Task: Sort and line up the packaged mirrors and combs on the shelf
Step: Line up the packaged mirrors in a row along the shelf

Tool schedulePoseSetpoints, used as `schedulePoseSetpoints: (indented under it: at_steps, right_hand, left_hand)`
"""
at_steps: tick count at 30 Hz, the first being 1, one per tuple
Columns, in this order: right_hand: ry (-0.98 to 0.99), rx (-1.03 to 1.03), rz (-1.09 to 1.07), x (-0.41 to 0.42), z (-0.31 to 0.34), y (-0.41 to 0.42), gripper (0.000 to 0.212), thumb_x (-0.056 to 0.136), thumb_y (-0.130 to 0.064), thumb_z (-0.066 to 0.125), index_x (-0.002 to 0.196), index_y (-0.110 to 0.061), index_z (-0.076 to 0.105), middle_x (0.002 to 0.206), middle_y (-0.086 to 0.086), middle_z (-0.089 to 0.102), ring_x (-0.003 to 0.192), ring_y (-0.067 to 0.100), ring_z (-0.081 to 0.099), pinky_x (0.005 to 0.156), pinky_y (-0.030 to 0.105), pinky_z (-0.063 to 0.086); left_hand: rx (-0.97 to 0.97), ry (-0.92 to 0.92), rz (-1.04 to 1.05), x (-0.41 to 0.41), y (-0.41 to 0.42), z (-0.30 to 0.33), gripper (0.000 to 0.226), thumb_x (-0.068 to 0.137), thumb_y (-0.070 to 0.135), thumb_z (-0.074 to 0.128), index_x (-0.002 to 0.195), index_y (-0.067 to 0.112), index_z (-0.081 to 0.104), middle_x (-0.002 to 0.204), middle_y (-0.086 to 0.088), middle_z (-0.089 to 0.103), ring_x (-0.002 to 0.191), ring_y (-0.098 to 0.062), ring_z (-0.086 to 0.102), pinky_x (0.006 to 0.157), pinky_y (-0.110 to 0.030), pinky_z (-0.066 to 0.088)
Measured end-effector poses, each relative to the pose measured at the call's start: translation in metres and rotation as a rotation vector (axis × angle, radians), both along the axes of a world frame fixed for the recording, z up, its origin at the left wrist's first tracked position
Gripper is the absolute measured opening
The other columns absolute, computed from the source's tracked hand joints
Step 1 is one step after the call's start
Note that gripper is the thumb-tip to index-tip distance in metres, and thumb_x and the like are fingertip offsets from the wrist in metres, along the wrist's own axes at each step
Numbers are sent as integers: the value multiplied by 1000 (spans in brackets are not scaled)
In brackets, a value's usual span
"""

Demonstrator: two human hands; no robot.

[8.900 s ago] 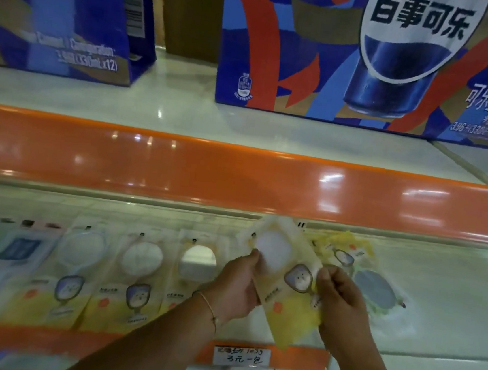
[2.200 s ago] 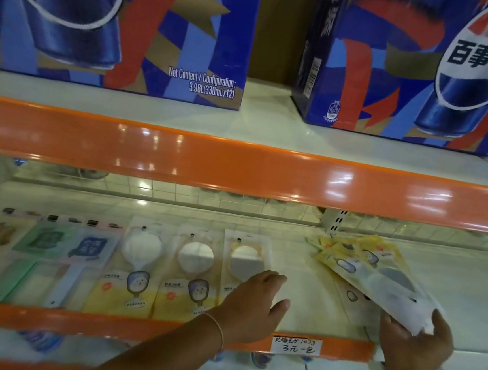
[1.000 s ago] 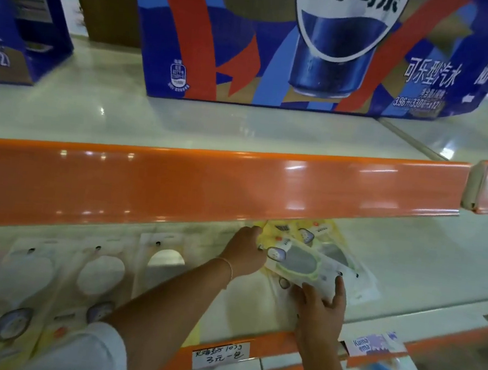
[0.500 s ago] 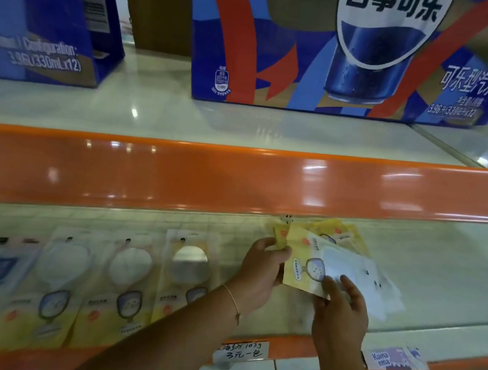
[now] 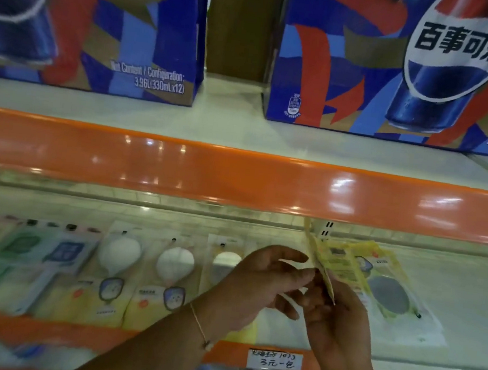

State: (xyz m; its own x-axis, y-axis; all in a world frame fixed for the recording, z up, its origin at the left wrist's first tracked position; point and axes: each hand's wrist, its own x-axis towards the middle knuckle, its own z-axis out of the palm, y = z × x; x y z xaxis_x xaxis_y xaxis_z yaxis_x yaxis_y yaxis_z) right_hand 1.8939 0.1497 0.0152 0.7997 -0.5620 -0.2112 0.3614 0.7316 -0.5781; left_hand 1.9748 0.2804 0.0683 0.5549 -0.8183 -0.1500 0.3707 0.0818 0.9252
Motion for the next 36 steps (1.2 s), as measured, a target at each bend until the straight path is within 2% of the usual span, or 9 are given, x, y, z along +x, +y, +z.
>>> schedulePoseSetpoints:
  at_steps: [3, 8, 13, 17, 21, 25, 31, 33, 36]
  right_hand:
    - [53, -50, 40, 8, 2, 9, 14, 84, -8, 54, 95, -3, 59, 84, 10, 65, 58, 17, 63, 52, 23, 53]
    - [209, -250, 80, 22, 1, 27, 14, 89, -5, 49, 88, -7, 63, 89, 21, 65, 82, 36, 63, 73, 43, 49]
    - [357, -356, 97, 41, -3, 52, 10, 74, -10, 61, 73, -13, 71, 92, 21, 57, 84, 35, 57, 77, 45, 44]
    - [409, -353, 171, 57, -6, 76, 27, 76, -16, 71, 99, -3, 67, 107, 26, 66, 92, 42, 66, 85, 56, 53]
    - [533, -528, 148, 63, -4, 100, 38, 85, -10, 66, 121, -23, 59, 106, 11, 68, 72, 25, 71, 52, 29, 54]
    - [627, -560, 131, 66, -12, 117, 81, 80, -17, 75, 147, -25, 30, 135, 12, 50, 98, 30, 62, 79, 40, 52]
    - [721, -667, 11, 49, 2, 112, 27, 86, -15, 68, 111, -17, 57, 97, 13, 63, 70, 14, 58, 63, 30, 44]
    - [770, -651, -54, 36, -1, 93, 29, 88, -21, 67, 115, -20, 57, 96, 11, 62, 70, 15, 58, 60, 28, 43]
    - [861, -728, -13, 17, -6, 63, 28, 89, -26, 65, 112, -13, 60, 97, 10, 66, 77, 21, 63, 59, 29, 45]
  left_hand:
    - [-20, 84, -1, 4, 20, 1, 27, 94, 18, 56, 115, 1, 57, 92, -21, 66, 72, -33, 62, 55, -36, 53]
    - [65, 149, -182, 9, 60, 1, 75, 84, 75, 38, 100, 7, 67, 88, -19, 64, 70, -32, 63, 51, -35, 54]
    - [214, 120, 72, 2, 89, -9, 33, 98, 36, 47, 94, 4, 55, 58, -14, 58, 47, -26, 53, 45, -28, 47]
    - [221, 7, 133, -1, 108, -23, 29, 98, 26, 49, 96, -3, 53, 57, -9, 61, 45, -23, 55, 47, -26, 47]
    - [367, -293, 145, -2, 131, -38, 25, 91, 38, 56, 90, 15, 66, 74, 0, 70, 67, -14, 65, 74, -34, 56]
    - [441, -320, 106, 4, 156, -54, 27, 86, 45, 62, 108, 32, 69, 98, 4, 73, 94, -5, 65, 89, -23, 50]
    - [463, -681, 63, 8, 175, -77, 9, 89, 38, 57, 91, 36, 66, 104, 20, 63, 89, 22, 45, 86, 3, 28]
    - [419, -619, 96, 9, 168, -86, 14, 87, 34, 57, 99, 33, 64, 103, 15, 66, 91, 10, 55, 93, -12, 41]
    - [413, -686, 140, 11, 148, -99, 28, 90, 32, 55, 117, 26, 60, 86, 0, 67, 73, -5, 60, 74, -22, 49]
